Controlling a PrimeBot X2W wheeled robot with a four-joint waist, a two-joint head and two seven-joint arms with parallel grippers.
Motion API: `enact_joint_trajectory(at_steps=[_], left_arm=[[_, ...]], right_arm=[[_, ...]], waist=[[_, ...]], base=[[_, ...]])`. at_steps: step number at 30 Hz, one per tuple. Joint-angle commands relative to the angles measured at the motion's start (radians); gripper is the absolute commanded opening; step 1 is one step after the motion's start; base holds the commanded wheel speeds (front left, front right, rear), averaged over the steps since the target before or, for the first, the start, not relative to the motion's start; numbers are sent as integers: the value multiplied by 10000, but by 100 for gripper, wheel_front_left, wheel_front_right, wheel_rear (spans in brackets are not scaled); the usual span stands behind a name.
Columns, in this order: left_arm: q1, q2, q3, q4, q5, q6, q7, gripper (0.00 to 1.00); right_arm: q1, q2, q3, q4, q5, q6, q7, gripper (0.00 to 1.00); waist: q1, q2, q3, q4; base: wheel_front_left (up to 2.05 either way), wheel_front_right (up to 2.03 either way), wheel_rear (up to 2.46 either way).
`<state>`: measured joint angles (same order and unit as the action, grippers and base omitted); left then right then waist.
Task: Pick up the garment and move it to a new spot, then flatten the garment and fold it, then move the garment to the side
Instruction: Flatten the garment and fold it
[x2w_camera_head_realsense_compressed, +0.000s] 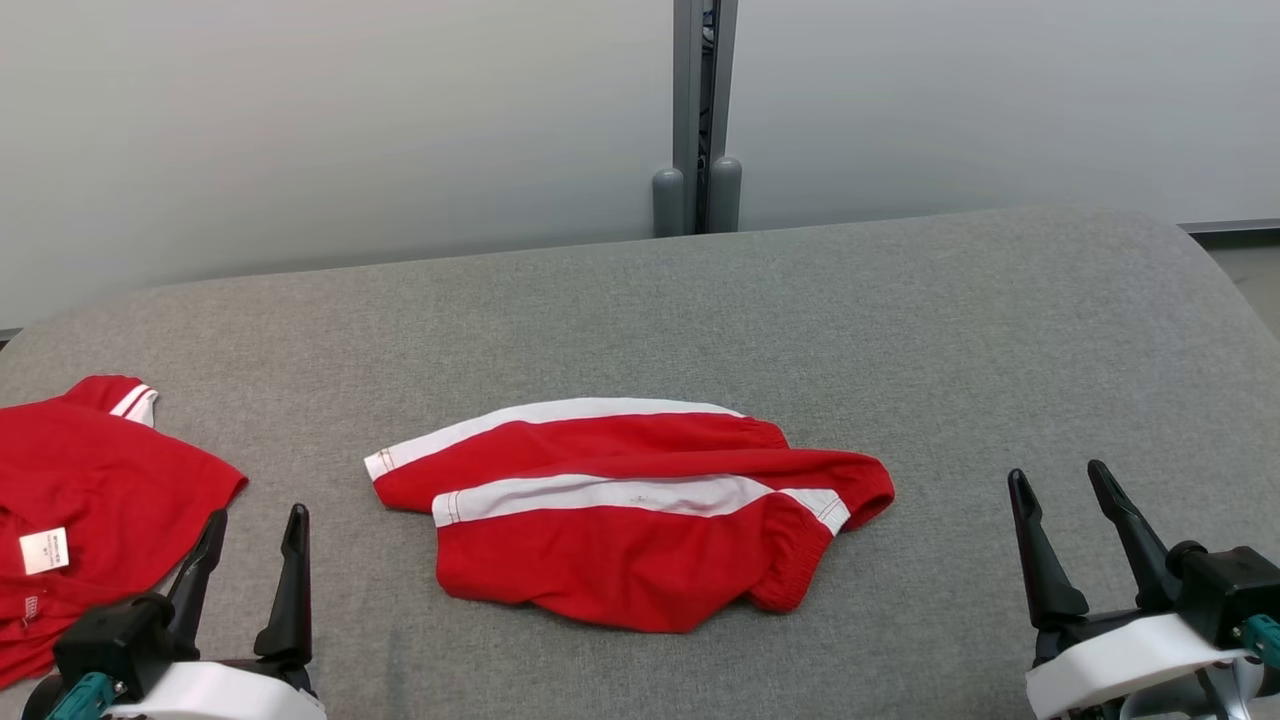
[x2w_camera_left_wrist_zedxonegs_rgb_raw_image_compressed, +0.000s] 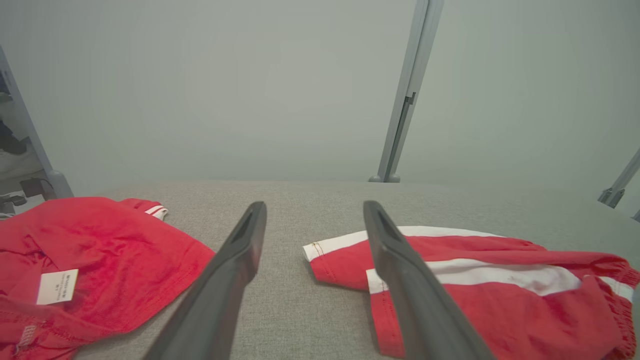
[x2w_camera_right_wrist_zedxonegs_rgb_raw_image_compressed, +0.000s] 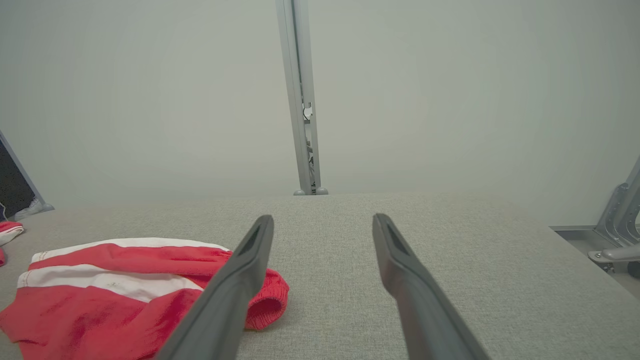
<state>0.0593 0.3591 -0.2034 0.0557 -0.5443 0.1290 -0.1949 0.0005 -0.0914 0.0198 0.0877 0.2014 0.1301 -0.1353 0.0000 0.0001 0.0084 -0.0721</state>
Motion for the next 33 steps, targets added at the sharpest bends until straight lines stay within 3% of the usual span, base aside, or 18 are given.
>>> enact_joint_trajectory(at_steps=[1,6,12,21,31,32,33], left_arm=[[93,50,26,-38,36,60,-3,100],[-207,133,-94,-101,138,73,161,100],[-1431,7,-754,204,224,-283,1061,100],[-2866,-293,-1485,2251,-526,-1090,3056,100],[-3541,-402,-1704,3205,-850,-1650,3387,100],[-3602,-395,-1705,3232,-869,-1687,3375,80],[-3636,-404,-1712,3235,-913,-1736,3354,43]], right_arm=[[32,-3,2,6,-46,11,15,100],[-54,5,-39,-35,-38,12,8,100],[-401,-31,78,-151,-21,12,-20,100],[-824,-73,405,59,77,9,-210,100],[-1097,-72,460,365,123,9,-430,100],[-1108,-67,469,390,120,9,-448,100],[-1116,-60,484,417,112,9,-439,100]], waist=[[0,-1,9,-9],[0,-1,153,-8],[0,-1,736,14],[0,-1,1583,-277],[0,-1,1868,-458],[0,-1,1873,-462],[0,-1,1873,-462]], base=[[0,0,0],[0,0,0],[0,0,0],[0,0,0],[0,0,0],[0,0,0],[0,0,0]])
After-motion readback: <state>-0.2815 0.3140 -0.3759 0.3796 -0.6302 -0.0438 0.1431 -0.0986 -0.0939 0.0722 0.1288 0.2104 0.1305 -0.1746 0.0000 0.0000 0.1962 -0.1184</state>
